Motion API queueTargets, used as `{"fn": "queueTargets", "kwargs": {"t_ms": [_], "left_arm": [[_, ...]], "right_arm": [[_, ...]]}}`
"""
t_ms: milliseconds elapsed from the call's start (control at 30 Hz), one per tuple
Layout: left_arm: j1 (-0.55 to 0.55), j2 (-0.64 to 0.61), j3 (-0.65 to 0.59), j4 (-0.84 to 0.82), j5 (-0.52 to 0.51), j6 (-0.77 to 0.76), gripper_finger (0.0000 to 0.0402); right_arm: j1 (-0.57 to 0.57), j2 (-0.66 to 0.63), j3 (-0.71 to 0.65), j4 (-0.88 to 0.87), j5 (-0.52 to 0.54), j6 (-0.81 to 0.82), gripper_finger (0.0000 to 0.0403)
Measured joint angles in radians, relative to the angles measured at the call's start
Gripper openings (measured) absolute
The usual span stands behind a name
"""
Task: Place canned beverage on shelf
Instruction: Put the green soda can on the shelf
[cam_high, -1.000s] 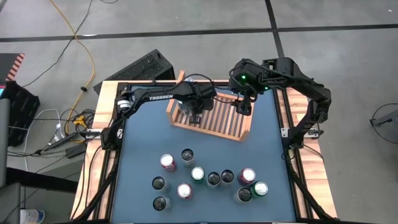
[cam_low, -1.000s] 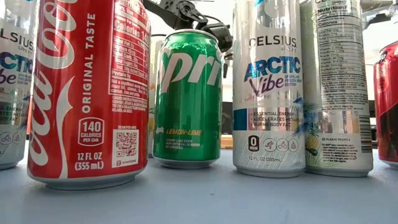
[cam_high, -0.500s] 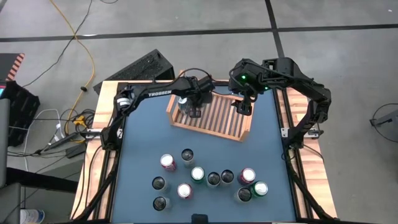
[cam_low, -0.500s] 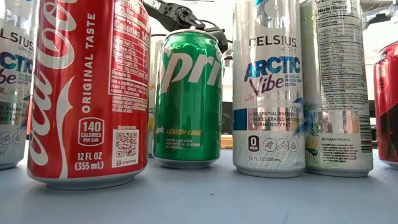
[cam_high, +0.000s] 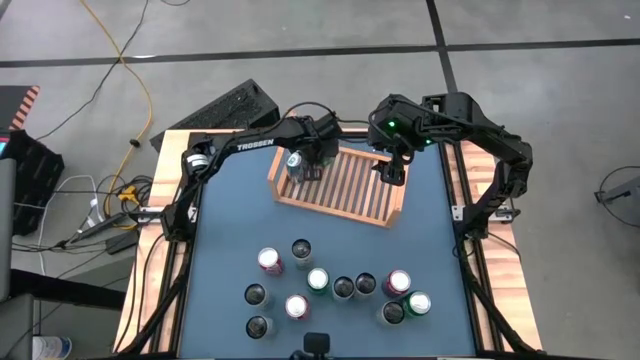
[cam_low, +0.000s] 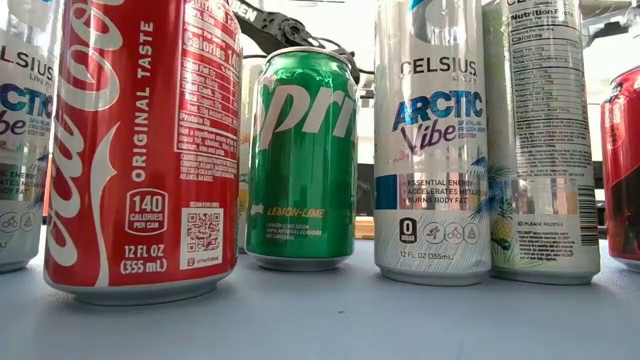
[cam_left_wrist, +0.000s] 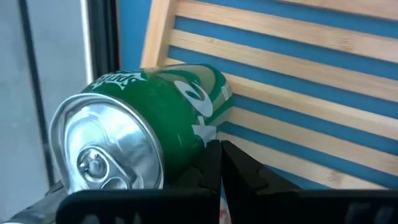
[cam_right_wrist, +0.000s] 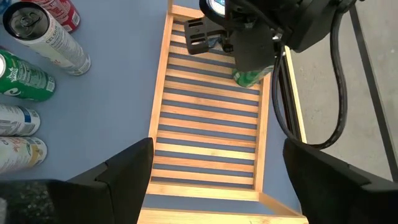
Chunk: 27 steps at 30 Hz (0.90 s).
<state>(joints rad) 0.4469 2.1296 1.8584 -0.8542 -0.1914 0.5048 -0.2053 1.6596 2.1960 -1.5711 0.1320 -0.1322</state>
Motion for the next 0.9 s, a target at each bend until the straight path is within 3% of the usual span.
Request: {"fn": "queueTargets", "kwargs": {"t_ms": [367, 500, 633, 767, 900], "left_arm": [[-0.005, -0.005, 0.025, -0.015, 0.000, -0.039, 0.0000], [-0.016, -0.021, 0.095, -0.036, 0.020, -0.055, 0.0000], [-0.023, -0.025, 0.226, -0.170, 0.028, -0.062, 0.0000], [-0.022, -0.072, 0.375, -0.254, 0.021, -0.068, 0.0000], [-0.015, -0.141, 0.491, -0.312, 0.014, -0.110, 0.0000]], "right_arm": [[0.000, 0.000, 0.000, 0.000, 0.000, -0.002, 0.0344], [-0.025, -0.014, 0.000, 0.001, -0.004, -0.030, 0.0344], [-0.090, -0.065, -0.020, 0.022, -0.005, -0.059, 0.0339], [-0.192, -0.193, -0.167, 0.180, -0.053, -0.060, 0.0318], [-0.281, -0.342, -0.467, 0.504, -0.057, -0.030, 0.0288]]}}
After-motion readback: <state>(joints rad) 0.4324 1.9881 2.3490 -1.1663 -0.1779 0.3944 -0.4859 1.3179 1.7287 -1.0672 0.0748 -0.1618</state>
